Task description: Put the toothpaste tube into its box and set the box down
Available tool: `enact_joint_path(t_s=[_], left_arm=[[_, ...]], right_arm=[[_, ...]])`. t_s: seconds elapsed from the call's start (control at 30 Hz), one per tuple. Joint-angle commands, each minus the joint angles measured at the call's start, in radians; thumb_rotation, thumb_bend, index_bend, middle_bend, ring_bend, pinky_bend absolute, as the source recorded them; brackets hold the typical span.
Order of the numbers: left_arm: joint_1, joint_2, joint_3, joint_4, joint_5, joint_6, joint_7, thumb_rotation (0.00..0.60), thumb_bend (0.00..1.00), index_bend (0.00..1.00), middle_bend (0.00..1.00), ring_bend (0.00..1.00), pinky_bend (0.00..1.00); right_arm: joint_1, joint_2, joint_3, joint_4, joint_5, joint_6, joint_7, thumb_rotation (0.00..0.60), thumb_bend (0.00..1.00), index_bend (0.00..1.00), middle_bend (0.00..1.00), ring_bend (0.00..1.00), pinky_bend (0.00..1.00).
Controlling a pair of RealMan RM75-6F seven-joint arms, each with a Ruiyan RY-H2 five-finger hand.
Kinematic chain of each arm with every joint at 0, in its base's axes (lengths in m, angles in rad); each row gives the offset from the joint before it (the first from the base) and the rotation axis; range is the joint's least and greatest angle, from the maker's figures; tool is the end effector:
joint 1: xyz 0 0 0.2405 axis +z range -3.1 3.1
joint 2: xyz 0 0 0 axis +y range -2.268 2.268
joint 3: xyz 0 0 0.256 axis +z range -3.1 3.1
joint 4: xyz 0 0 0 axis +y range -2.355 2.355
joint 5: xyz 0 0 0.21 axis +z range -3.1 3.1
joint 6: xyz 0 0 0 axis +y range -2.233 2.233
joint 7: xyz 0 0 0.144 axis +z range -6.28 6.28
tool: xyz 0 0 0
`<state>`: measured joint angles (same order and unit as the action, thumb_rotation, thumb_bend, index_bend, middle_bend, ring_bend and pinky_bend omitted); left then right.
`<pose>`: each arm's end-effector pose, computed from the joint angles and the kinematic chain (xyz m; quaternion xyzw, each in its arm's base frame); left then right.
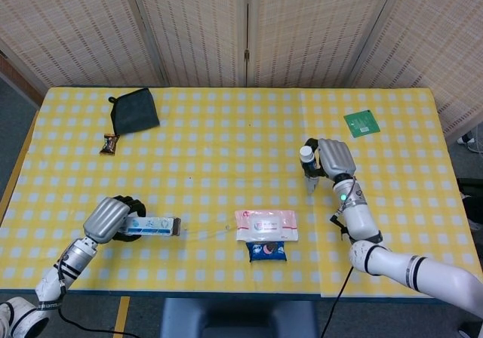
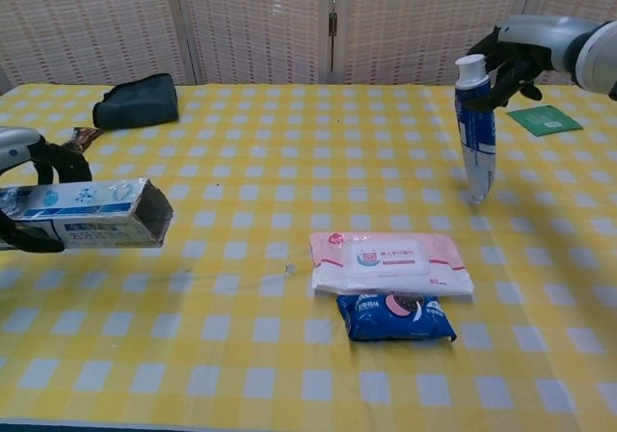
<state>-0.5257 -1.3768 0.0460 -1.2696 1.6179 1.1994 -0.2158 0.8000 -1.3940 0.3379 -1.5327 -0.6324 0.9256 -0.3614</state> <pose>-0.2599 0.2922 0.0503 -0.7522 -0.3536 -0.4030 0.3830 -0.1624 -0.3986 0.0540 0.6072 -0.5131 0.3680 0.4823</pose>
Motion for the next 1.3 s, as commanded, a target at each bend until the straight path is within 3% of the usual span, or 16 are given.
enact_joint_path(t_s=[0.03, 0.43, 0.63, 0.8, 1.0, 1.17, 1.3], left_arm=[[0.002, 0.001, -0.001, -0.007, -0.002, -0.001, 0.001, 0.600, 0.17, 0.59, 0.54, 0.46, 0.51], [0.016, 0.015, -0.008, -0.041, -0.033, -0.017, -0.024, 0.600, 0.17, 0.59, 0.54, 0.46, 0.51], [0.013, 0.034, -0.030, -0.107, -0.078, -0.049, -0.111, 0.600, 0.17, 0.59, 0.54, 0.46, 0.51], [0.006, 0.016, -0.059, -0.156, -0.133, -0.086, -0.105, 0.600, 0.17, 0.59, 0.54, 0.46, 0.50], [-0.021, -0.022, -0.111, -0.207, -0.222, -0.160, -0.150, 0.600, 0.18, 0.59, 0.54, 0.46, 0.50], [-0.032, -0.094, -0.165, -0.202, -0.304, -0.156, -0.063, 0.600, 0.18, 0.59, 0.54, 0.46, 0.50], [-0.030, -0.153, -0.215, -0.204, -0.361, -0.085, 0.067, 0.600, 0.18, 0.59, 0.54, 0.46, 0.50]], right_arm=[[-0.012, 0.012, 0.001, -0.011, -0.018, -0.005, 0.038, 0.600, 0.51, 0.79, 0.68, 0.62, 0.79], [-0.083, 0.110, 0.114, -0.189, -0.138, -0.070, 0.366, 0.600, 0.52, 0.79, 0.68, 0.62, 0.81], [-0.120, 0.155, 0.162, -0.292, -0.210, -0.083, 0.521, 0.600, 0.52, 0.79, 0.68, 0.62, 0.81], [-0.150, 0.188, 0.209, -0.370, -0.255, -0.108, 0.668, 0.600, 0.52, 0.79, 0.68, 0.62, 0.81], [-0.179, 0.202, 0.231, -0.449, -0.299, -0.047, 0.736, 0.600, 0.52, 0.79, 0.68, 0.62, 0.81], [-0.185, 0.175, 0.229, -0.509, -0.306, 0.049, 0.729, 0.600, 0.52, 0.79, 0.68, 0.62, 0.81], [-0.179, 0.134, 0.218, -0.535, -0.309, 0.132, 0.688, 0.600, 0.52, 0.79, 0.68, 0.62, 0.81]])
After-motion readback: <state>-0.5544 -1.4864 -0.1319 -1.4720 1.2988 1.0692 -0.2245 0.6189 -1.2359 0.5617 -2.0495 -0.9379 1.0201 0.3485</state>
